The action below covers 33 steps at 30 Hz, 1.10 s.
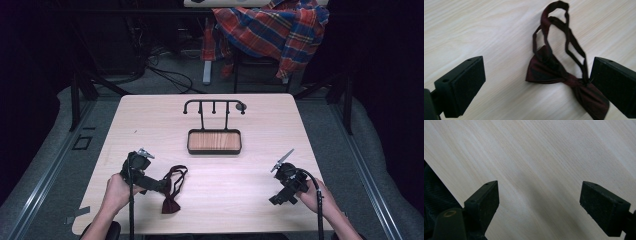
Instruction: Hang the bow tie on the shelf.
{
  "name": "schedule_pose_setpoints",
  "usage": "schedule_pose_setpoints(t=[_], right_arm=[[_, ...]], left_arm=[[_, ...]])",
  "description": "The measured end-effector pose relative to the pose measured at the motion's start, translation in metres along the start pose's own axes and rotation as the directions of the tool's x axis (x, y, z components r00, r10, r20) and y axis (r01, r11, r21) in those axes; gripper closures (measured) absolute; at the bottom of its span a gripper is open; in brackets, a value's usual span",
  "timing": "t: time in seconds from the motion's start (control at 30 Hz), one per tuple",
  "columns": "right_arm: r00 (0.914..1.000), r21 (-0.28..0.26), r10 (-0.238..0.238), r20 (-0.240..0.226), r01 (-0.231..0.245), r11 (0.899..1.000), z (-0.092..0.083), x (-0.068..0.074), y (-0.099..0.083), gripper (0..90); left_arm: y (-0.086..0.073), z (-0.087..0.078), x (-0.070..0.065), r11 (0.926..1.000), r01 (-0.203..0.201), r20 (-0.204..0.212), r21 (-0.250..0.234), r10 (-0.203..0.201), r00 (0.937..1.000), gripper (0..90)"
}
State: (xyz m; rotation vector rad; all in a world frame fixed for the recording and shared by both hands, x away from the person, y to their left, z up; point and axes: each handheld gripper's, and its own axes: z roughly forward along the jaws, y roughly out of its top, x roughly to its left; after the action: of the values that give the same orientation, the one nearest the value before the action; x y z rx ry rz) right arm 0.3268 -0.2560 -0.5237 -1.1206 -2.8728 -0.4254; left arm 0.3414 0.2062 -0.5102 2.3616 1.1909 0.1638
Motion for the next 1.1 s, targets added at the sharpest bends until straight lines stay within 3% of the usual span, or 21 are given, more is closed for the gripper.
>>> schedule_pose_setpoints(t=[0.3,0.6,0.73,0.8,0.87,0.97,1.1], right_arm=[[0.9999,0.015,-0.015,0.003,0.015,1.0,0.001,0.002,0.002,15.9],[0.9997,0.021,-0.023,0.009,0.022,1.0,0.001,0.002,0.005,15.9],[0.9994,0.03,-0.036,0.004,0.036,0.999,0.004,0.004,0.005,16.3],[0.9995,0.027,-0.032,-0.004,0.032,0.999,0.003,0.004,0.005,16.2],[0.9999,-0.009,-0.014,-0.003,0.014,1.0,0.003,0.004,0.004,15.4],[0.9996,0.014,-0.029,-0.003,0.029,0.999,0.003,0.006,0.006,15.8],[0.9994,0.024,-0.035,0.0,0.035,0.999,0.004,0.007,0.006,16.0]], left_arm=[[0.003,0.003,-0.002,0.9999,-0.01,-0.001,0.004,0.01,0.9999,0.2],[0.004,-0.001,0.003,0.9997,0.004,0.004,-0.023,-0.004,1.0,0.0],[0.015,-0.002,0.004,0.9982,0.008,0.005,-0.059,-0.008,1.0,0.0],[0.018,-0.002,0.003,0.9982,0.004,0.003,-0.059,-0.003,1.0,0.0],[0.024,0.004,0.002,0.999,-0.006,-0.005,-0.044,0.005,1.0,0.0],[0.028,0.011,0.003,0.9996,-0.023,0.001,-0.015,0.023,0.9997,0.0],[0.032,0.012,0.004,0.9995,-0.024,0.005,-0.019,0.024,0.9997,0.0]])
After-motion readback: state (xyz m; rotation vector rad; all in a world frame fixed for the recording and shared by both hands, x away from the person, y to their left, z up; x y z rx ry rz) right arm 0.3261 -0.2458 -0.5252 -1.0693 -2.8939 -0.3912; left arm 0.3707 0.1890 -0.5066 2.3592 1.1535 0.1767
